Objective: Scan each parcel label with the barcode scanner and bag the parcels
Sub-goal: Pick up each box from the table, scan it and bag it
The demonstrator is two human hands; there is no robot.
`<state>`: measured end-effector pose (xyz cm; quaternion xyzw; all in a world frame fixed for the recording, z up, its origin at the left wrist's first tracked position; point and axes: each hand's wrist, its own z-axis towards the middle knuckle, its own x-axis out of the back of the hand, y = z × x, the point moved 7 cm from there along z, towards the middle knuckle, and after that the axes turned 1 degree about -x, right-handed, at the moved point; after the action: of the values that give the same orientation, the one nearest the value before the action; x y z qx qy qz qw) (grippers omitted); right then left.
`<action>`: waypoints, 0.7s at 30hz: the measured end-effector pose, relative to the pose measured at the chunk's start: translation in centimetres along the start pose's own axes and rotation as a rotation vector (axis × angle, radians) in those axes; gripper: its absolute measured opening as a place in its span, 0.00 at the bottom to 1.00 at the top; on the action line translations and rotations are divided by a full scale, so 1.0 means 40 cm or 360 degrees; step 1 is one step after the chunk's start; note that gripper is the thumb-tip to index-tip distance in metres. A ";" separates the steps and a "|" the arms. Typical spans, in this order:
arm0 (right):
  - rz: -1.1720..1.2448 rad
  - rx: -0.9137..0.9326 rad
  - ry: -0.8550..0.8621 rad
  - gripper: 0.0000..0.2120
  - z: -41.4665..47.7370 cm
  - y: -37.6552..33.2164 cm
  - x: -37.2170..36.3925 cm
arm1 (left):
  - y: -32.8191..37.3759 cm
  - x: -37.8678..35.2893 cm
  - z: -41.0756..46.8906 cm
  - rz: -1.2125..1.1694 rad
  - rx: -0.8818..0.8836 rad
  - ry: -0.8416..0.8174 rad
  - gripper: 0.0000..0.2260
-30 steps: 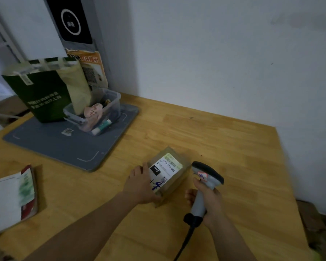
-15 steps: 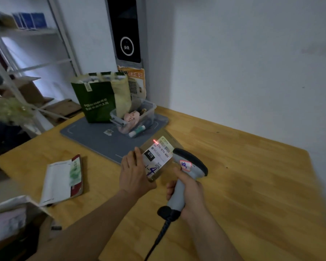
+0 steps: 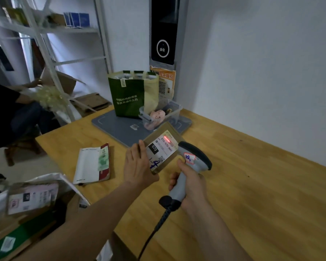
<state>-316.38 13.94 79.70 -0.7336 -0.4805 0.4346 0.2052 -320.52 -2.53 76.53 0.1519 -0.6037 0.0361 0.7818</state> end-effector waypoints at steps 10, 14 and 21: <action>-0.0276 -0.0072 -0.0226 0.12 -0.013 0.081 -0.108 | -0.178 0.028 -0.069 -0.0182 0.0400 0.0006 0.59; -0.0479 -0.0185 -0.0326 0.11 -0.007 0.190 -0.175 | -0.368 0.066 -0.177 -0.0309 0.0875 0.0098 0.54; -0.0668 -0.0404 -0.0455 0.10 -0.004 0.371 -0.253 | -0.649 0.099 -0.368 -0.0246 0.1423 0.0152 0.49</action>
<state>-310.04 -1.70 73.59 -0.5692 -0.6965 0.4179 0.1274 -299.51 -23.58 71.97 0.5172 -0.4790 0.2418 0.6668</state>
